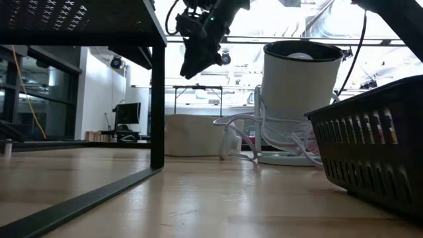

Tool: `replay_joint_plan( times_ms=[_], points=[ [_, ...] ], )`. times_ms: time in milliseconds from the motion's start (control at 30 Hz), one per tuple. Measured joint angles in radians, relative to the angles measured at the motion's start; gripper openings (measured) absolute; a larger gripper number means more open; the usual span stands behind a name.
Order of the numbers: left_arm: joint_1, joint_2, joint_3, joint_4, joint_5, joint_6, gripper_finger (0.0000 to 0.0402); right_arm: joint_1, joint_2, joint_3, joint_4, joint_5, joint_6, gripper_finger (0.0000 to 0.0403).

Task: Pick & Place Office Desk Supplies
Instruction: Put the gray bin on the shelf

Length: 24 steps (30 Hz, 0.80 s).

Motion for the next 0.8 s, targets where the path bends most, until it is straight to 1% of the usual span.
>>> replay_joint_plan(
  times_ms=[100,267,467,633,800],
  points=[
    [0.0,0.0,0.0,0.0,0.0,-0.016,0.0088,-0.032,0.0,0.0,-0.029,-0.03,-0.024,0.0112],
    [0.0,0.0,0.0,0.0,0.0,-0.016,0.0088,-0.122,0.0,0.0,-0.076,-0.085,-0.032,0.0112],
    [0.0,0.0,0.0,0.0,0.0,-0.008,0.0088,-0.24,0.001,-0.047,-0.087,-0.176,-0.057,0.0112],
    [0.001,0.0,0.0,0.0,0.0,-0.008,0.0088,-0.34,0.0,-0.063,-0.12,-0.249,-0.029,0.0112],
    [0.001,0.0,0.0,0.0,0.0,-0.008,0.0088,-0.391,-0.011,-0.067,-0.198,-0.3,-0.023,0.0112]
  ],
)
